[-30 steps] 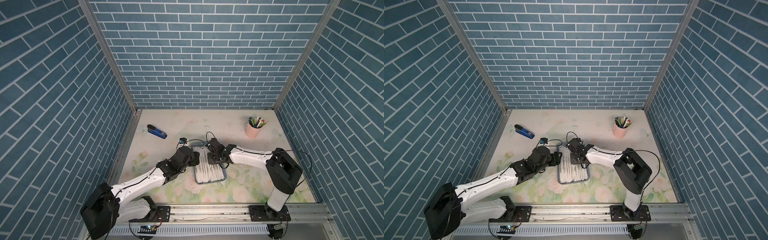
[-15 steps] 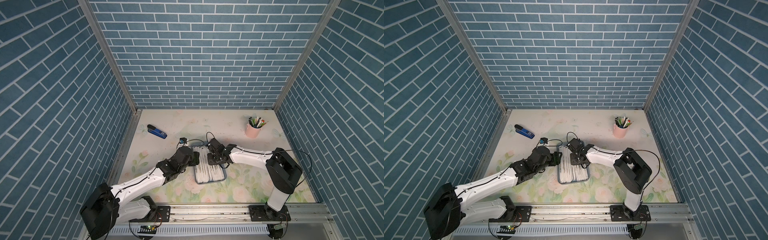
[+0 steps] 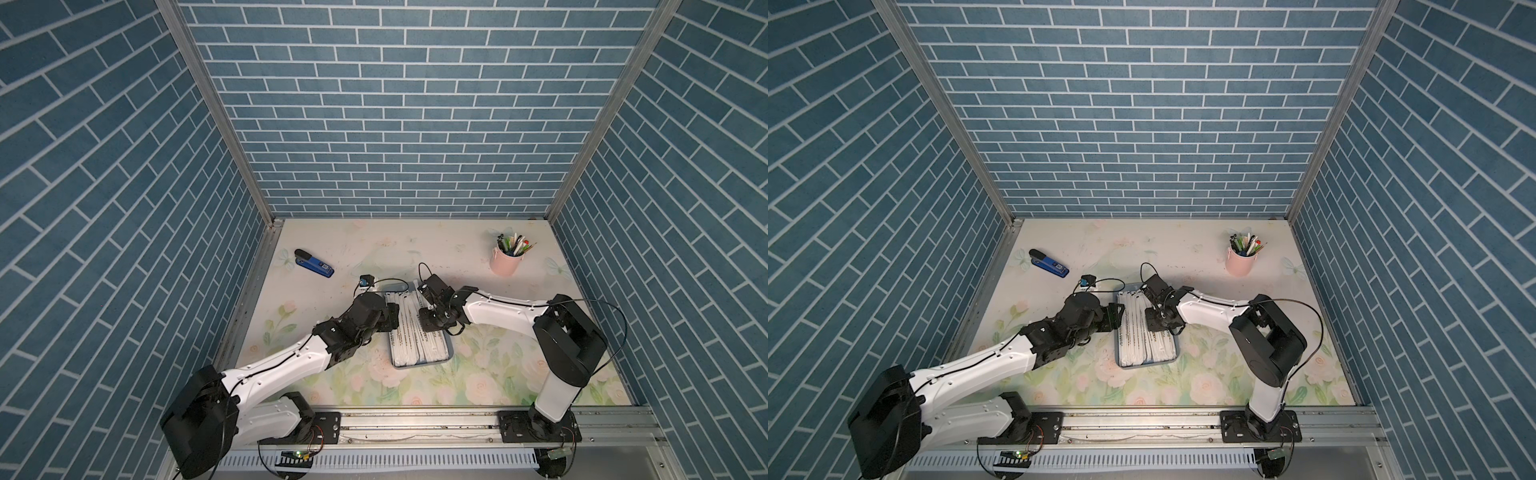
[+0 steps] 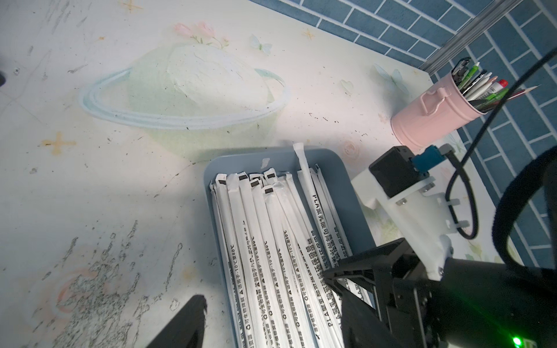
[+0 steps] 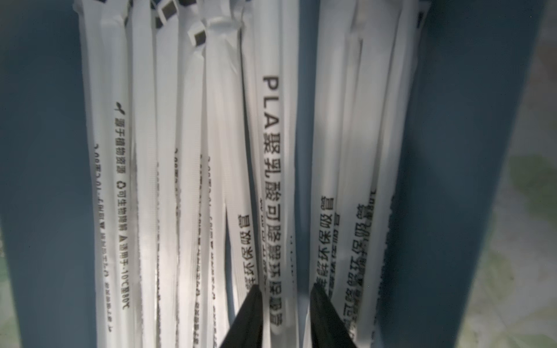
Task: Put the straws into the storage box
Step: Adjust the straw in the storage box.
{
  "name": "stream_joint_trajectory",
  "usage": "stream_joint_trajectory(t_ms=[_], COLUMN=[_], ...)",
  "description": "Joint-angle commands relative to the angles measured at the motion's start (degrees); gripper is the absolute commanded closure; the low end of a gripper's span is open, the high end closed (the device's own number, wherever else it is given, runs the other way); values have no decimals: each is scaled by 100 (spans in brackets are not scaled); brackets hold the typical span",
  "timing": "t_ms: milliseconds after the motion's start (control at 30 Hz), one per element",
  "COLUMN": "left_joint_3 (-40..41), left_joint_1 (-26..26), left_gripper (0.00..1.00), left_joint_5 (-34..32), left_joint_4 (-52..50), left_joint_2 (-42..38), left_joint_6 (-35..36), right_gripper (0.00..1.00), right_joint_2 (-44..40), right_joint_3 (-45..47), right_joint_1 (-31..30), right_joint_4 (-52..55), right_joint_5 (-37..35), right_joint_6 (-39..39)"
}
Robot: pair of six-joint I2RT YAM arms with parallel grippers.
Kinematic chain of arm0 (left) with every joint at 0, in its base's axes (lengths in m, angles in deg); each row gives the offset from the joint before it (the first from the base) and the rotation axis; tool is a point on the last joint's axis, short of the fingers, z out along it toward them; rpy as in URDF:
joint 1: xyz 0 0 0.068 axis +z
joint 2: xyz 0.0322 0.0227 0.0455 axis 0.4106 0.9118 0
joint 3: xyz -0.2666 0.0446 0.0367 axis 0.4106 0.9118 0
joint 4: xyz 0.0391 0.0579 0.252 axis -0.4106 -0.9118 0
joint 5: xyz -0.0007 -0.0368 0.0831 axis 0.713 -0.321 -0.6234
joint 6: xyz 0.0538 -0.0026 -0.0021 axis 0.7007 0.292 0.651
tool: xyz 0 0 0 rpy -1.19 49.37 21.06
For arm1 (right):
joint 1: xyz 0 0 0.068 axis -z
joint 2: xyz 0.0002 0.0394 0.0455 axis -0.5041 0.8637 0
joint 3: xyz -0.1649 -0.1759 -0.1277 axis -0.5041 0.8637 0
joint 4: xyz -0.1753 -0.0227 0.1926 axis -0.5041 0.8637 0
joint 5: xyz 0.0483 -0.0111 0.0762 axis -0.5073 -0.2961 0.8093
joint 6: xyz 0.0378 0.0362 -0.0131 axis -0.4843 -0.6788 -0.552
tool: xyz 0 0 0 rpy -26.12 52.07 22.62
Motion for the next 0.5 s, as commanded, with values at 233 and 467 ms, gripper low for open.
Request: stream_joint_trajectory(t_ms=[233, 467], left_joint_3=[-213, -290], left_joint_1=[19, 19], left_gripper=[26, 26], left_joint_5=[-54, -50], left_joint_4=[-20, -22], left_joint_2=[96, 196], left_joint_6=[109, 168], right_gripper=[70, 74], right_joint_2=[-473, -102], right_joint_3=[-397, -538], right_joint_1=[-20, -16], right_joint_4=[672, 244], right_joint_5=[-445, -427], right_joint_6=[227, 189])
